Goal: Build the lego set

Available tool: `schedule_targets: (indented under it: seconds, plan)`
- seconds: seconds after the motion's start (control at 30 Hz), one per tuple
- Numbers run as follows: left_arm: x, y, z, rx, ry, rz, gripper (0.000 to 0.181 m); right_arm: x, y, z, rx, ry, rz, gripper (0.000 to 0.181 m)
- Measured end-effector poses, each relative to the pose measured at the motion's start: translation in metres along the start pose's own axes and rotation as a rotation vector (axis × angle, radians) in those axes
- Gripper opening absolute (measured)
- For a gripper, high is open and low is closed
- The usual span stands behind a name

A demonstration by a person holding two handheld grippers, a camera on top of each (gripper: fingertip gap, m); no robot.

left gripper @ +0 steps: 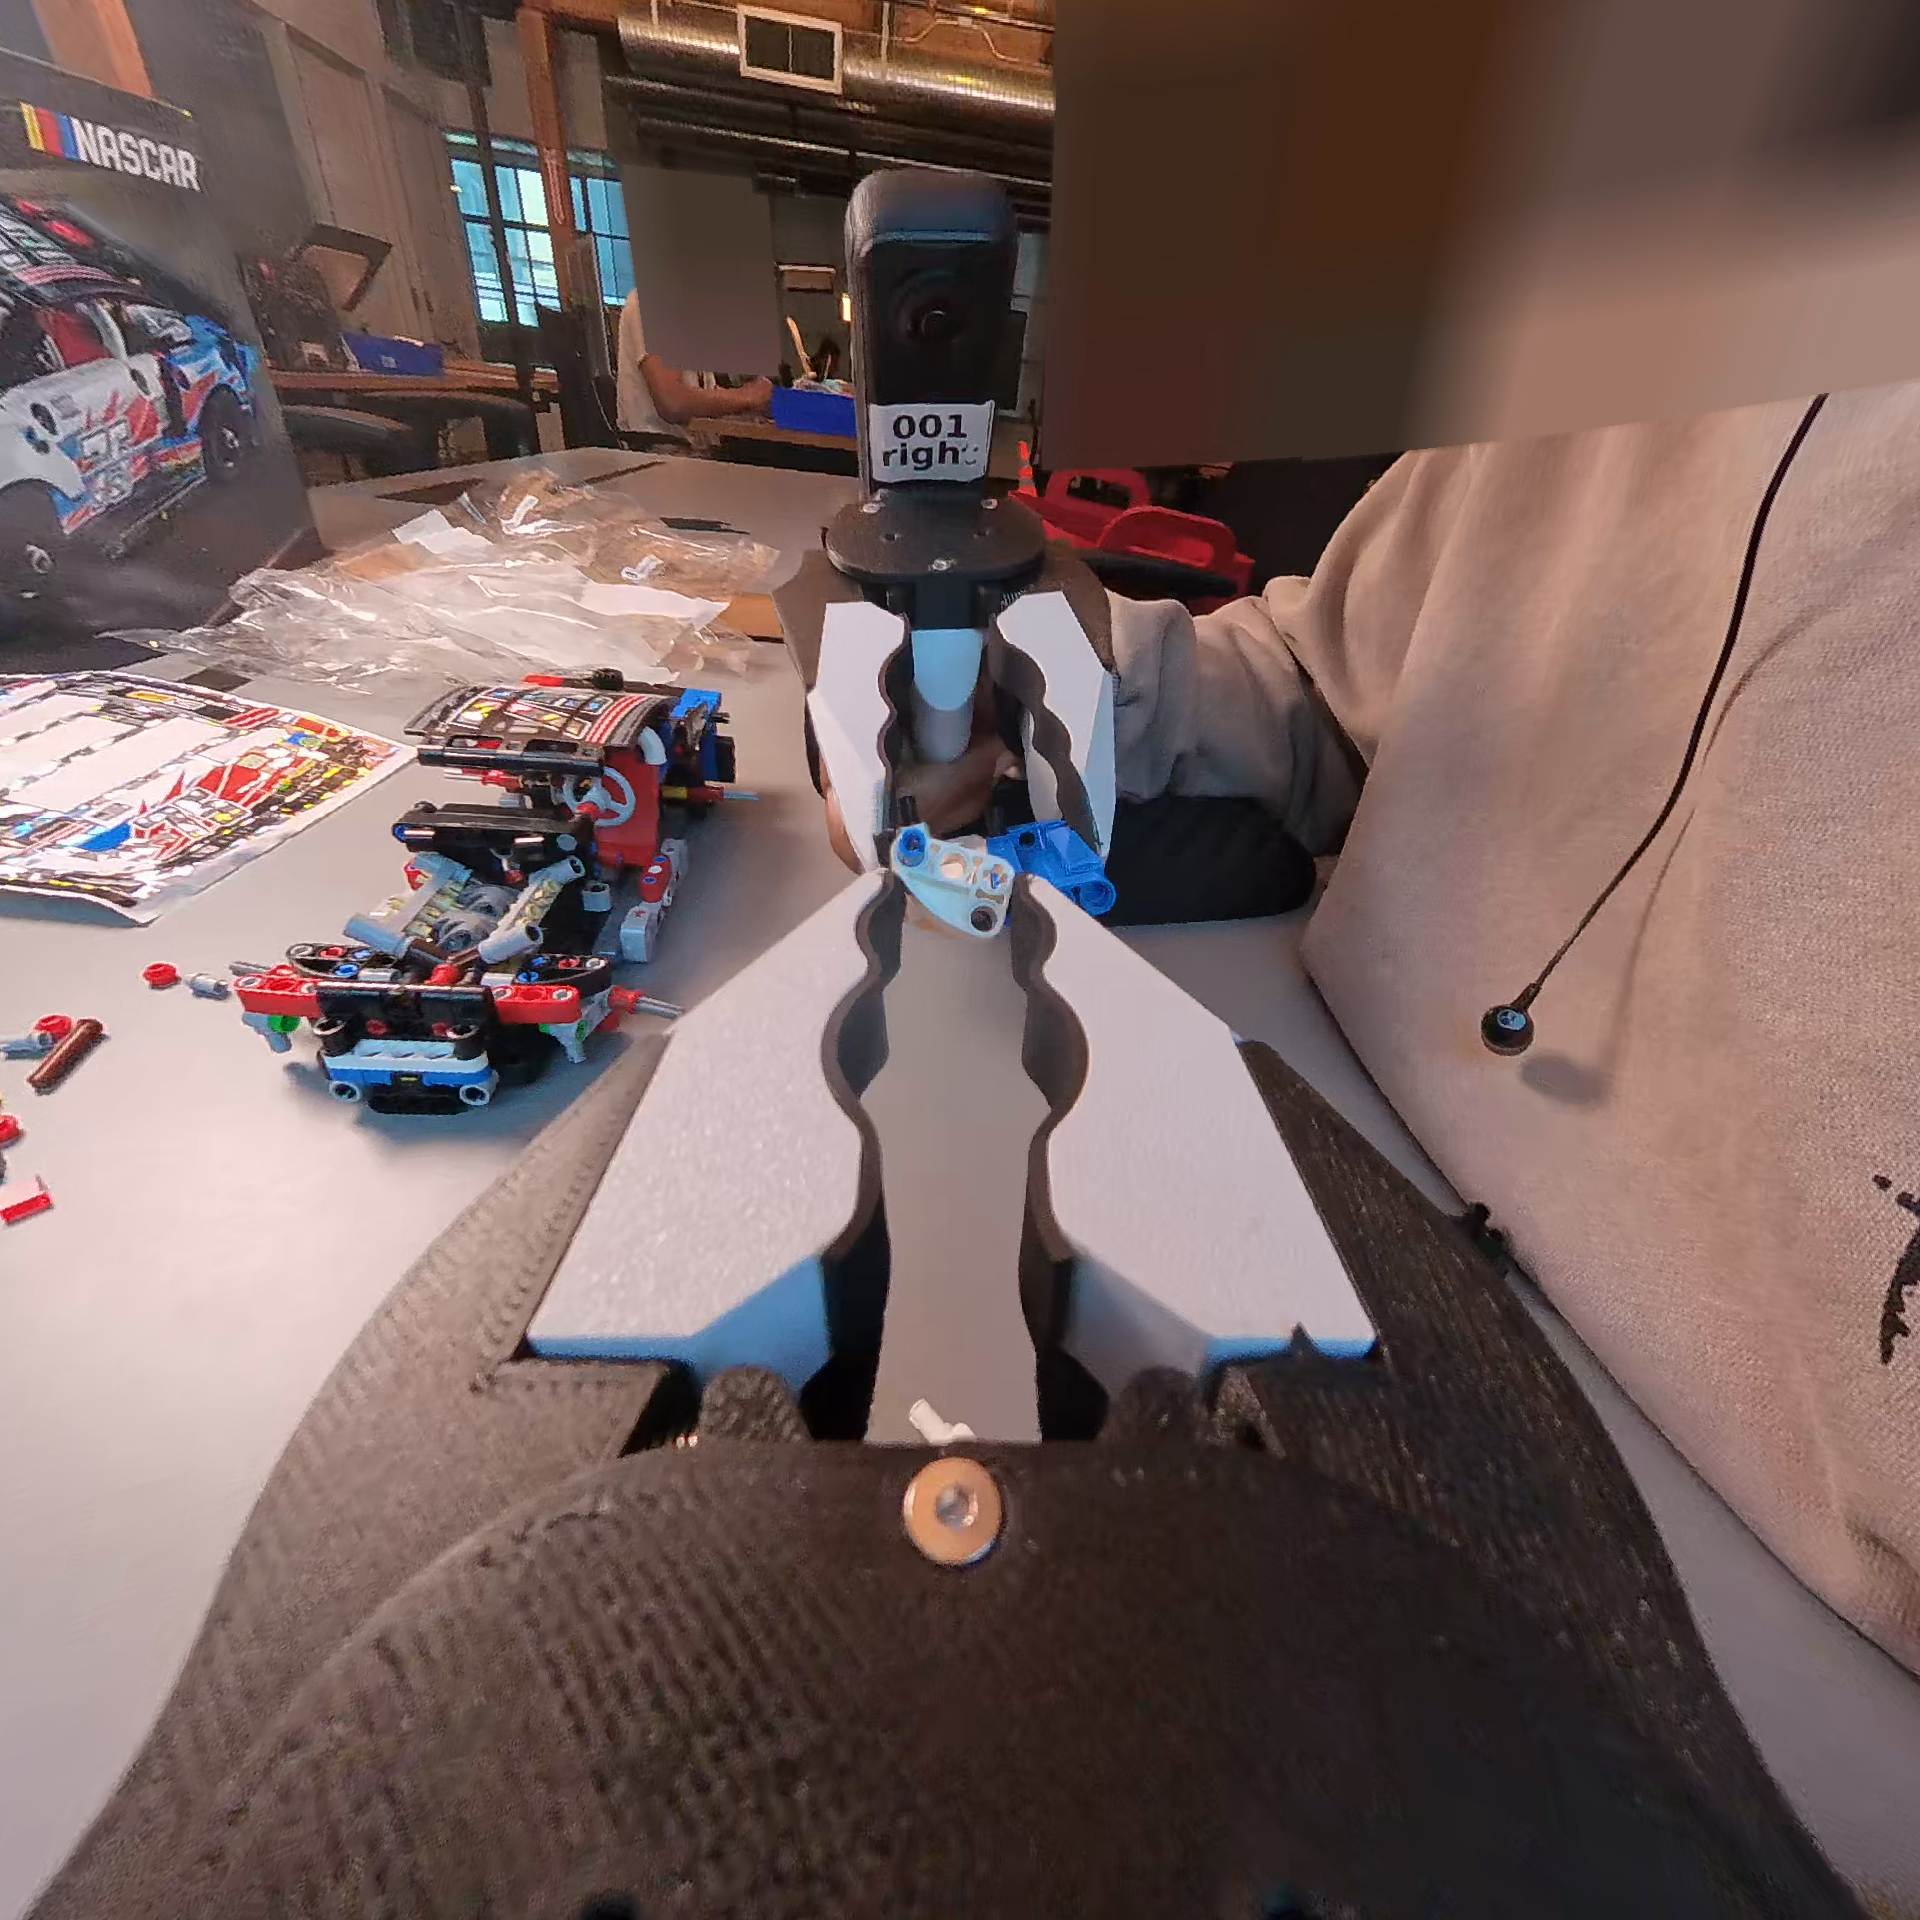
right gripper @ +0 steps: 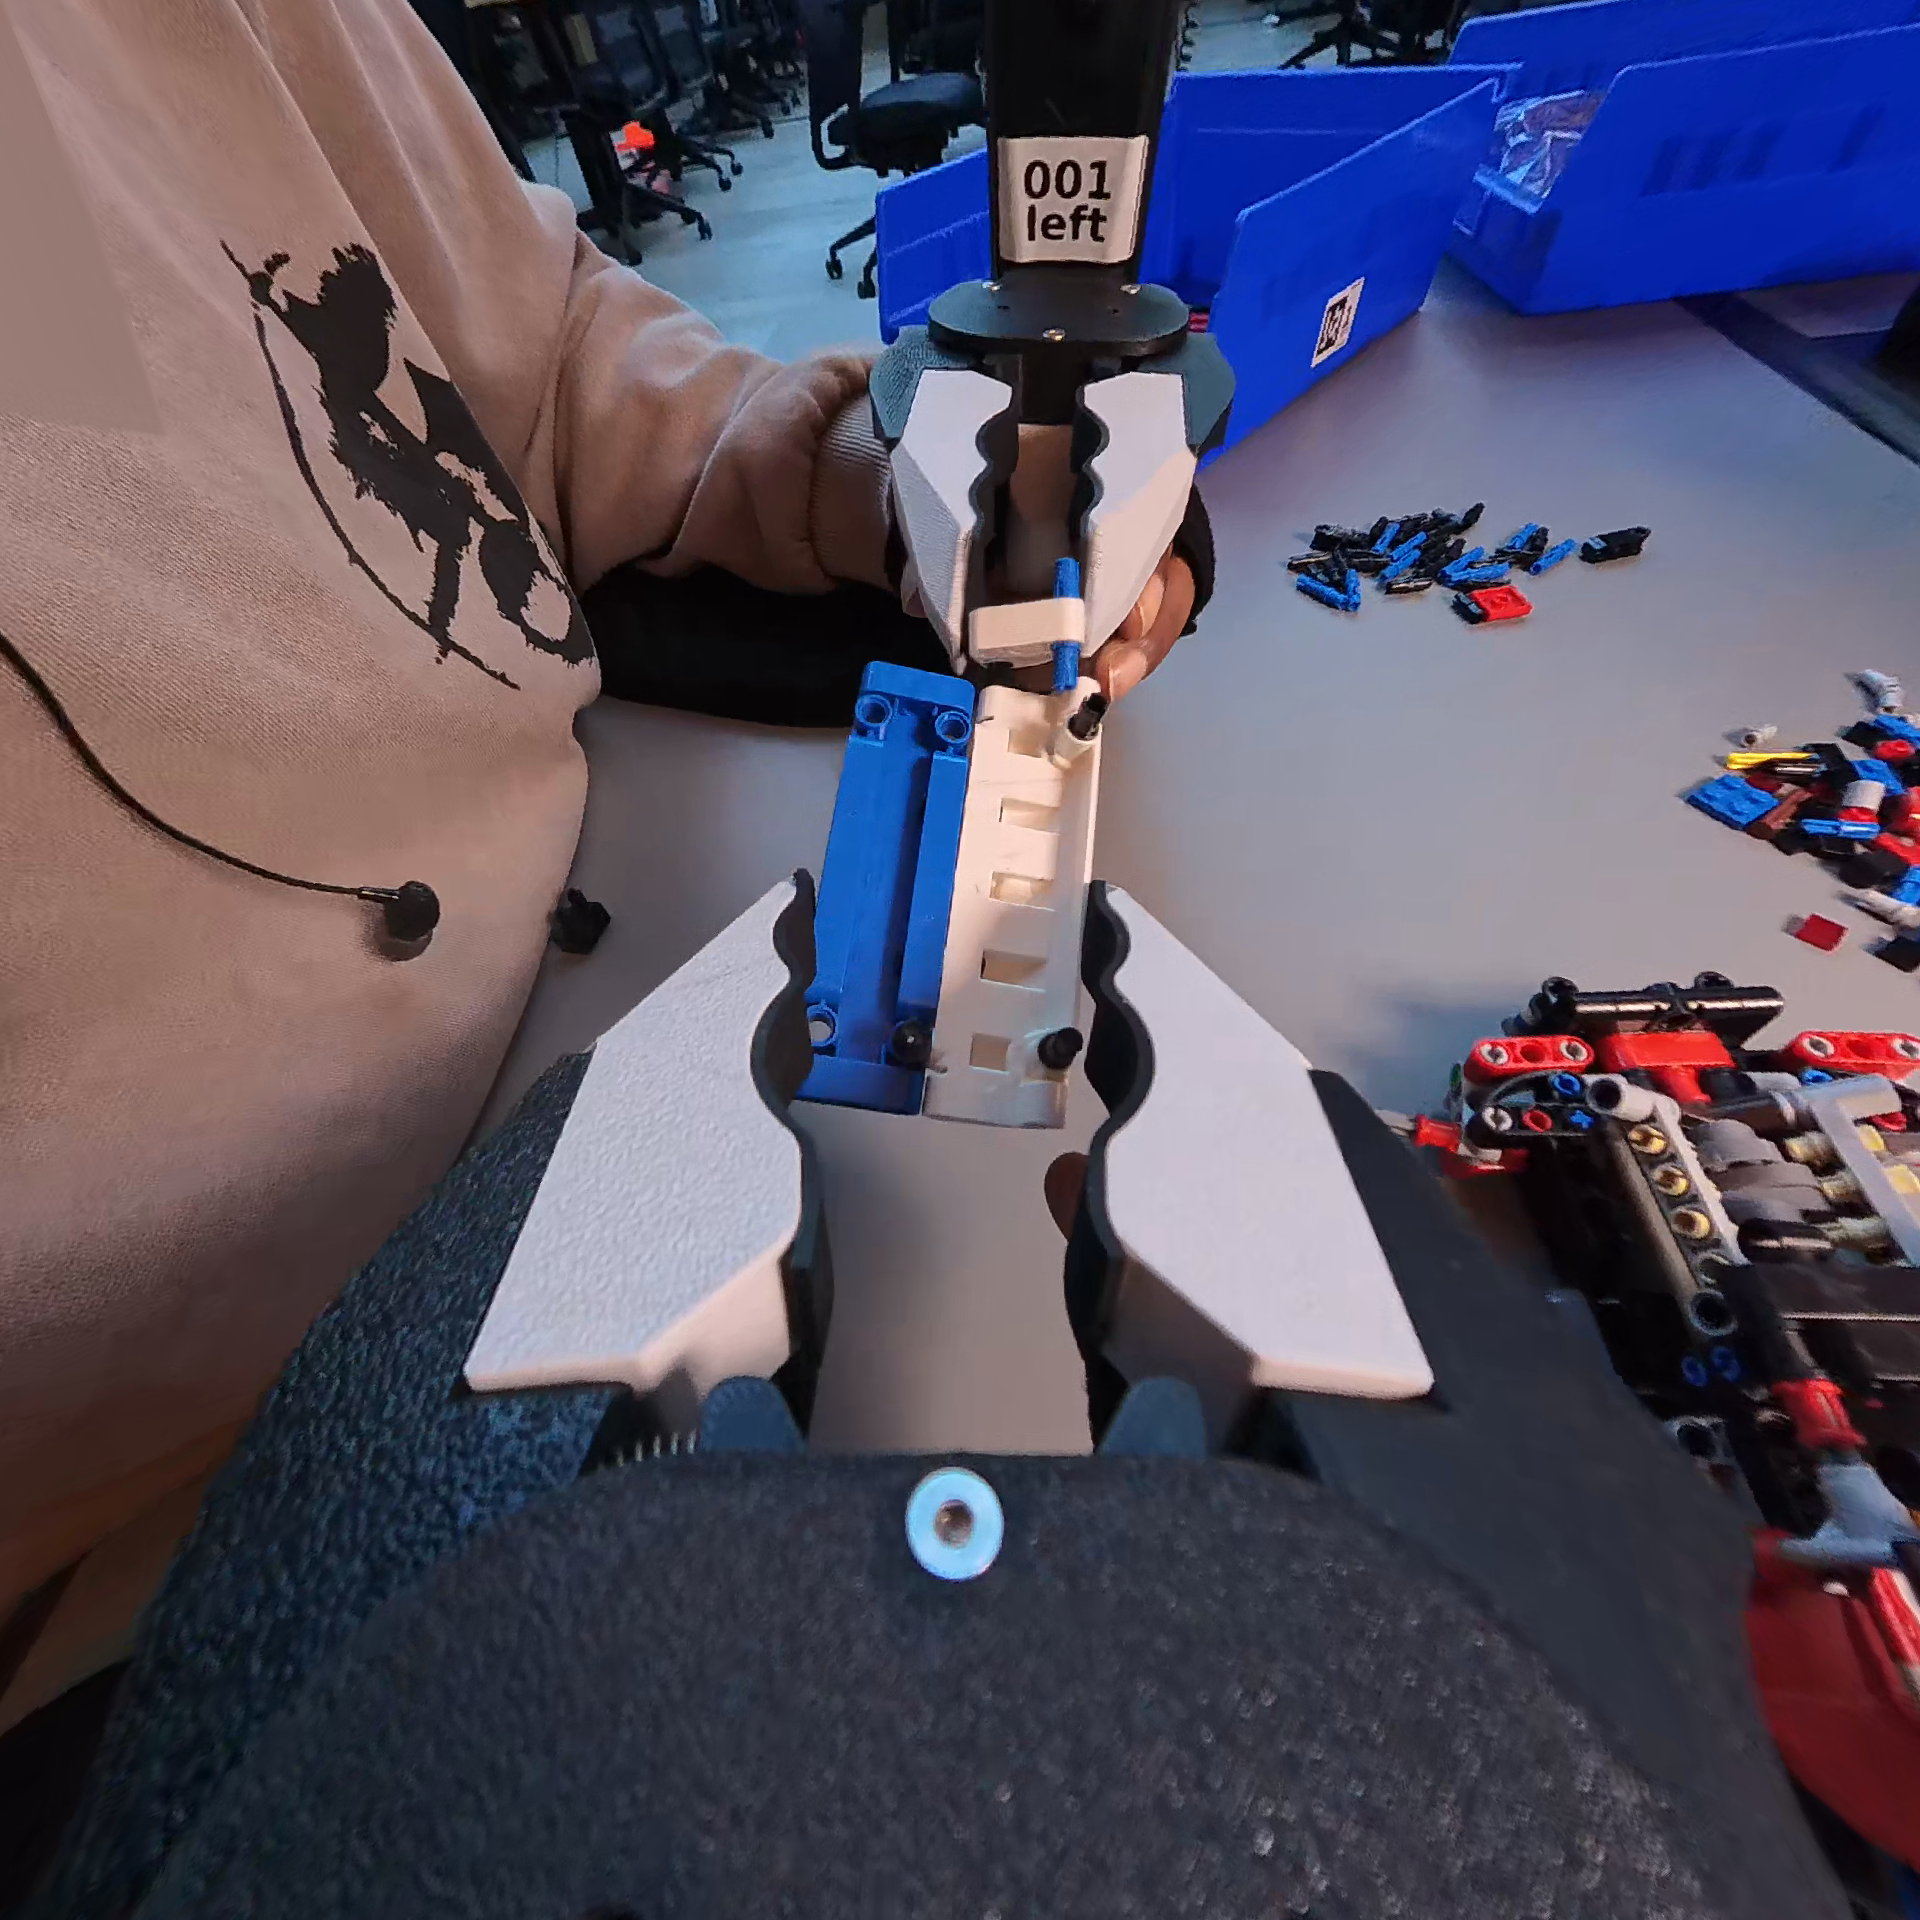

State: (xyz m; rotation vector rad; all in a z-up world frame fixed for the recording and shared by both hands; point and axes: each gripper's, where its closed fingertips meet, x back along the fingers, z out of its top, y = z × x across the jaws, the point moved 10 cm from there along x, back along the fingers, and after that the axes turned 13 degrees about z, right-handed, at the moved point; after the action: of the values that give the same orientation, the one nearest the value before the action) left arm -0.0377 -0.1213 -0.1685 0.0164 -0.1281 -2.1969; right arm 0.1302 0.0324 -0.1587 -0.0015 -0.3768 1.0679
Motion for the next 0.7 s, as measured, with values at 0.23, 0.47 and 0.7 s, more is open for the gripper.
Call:
schedule_targets:
  seconds: [0.23, 0.47, 0.7]
  plan:
    - [0.002, -0.004, 0.006, 0.104, 0.076, 0.017, 0.019, 0.004, -0.001, 0.007, 0.037, 0.073, -0.03, 0.05]
    - [-0.004, -0.008, 0.009, 0.298, 0.161, 0.017, 0.018, 0.009, -0.003, 0.015, 0.082, 0.142, -0.095, 0.05]
    - [-0.003, -0.018, 0.007, 0.478, 0.207, 0.059, 0.017, 0.016, 0.0, 0.016, 0.111, 0.214, -0.151, 0.05]
